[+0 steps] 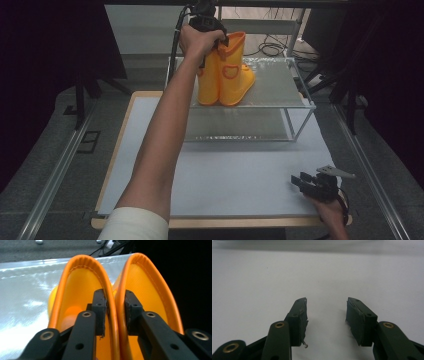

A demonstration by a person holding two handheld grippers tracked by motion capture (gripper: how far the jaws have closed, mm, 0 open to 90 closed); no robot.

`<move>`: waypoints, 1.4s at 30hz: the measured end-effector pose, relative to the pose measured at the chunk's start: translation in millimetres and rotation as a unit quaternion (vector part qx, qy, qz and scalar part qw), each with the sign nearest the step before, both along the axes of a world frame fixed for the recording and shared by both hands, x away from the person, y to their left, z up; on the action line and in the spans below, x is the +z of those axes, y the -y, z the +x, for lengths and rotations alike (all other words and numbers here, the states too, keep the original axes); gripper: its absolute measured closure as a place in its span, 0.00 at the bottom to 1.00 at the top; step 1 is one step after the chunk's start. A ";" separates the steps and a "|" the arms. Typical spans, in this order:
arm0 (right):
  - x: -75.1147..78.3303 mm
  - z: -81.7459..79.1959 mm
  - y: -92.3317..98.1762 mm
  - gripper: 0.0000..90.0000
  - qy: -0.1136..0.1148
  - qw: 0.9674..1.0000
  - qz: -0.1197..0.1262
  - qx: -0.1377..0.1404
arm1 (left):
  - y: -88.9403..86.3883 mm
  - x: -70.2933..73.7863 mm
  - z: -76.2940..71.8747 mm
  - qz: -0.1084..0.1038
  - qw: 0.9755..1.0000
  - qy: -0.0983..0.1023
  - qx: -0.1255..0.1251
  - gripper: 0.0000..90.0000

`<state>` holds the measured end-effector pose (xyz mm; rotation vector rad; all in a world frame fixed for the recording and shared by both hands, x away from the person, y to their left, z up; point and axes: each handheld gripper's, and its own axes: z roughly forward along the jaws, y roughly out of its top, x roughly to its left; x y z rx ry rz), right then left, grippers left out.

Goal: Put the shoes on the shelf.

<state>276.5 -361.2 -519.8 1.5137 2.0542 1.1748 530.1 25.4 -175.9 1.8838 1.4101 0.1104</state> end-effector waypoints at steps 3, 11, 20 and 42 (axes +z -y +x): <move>0.1 0.1 0.2 0.57 -0.002 1.000 0.000 0.000 | 6.3 2.3 0.1 0.008 1.000 0.003 -0.005 0.76; -0.3 0.4 0.8 0.57 -0.001 1.000 0.001 -0.001 | 5.4 4.1 0.6 0.011 1.000 0.005 -0.003 0.55; -0.5 0.5 0.0 0.56 -0.001 1.000 0.002 0.000 | 17.3 7.5 3.1 0.021 0.999 0.007 -0.023 0.35; 0.0 0.4 0.3 0.56 -0.003 1.000 0.001 -0.001 | -5.3 43.1 -28.0 -0.022 0.997 0.051 -0.051 0.60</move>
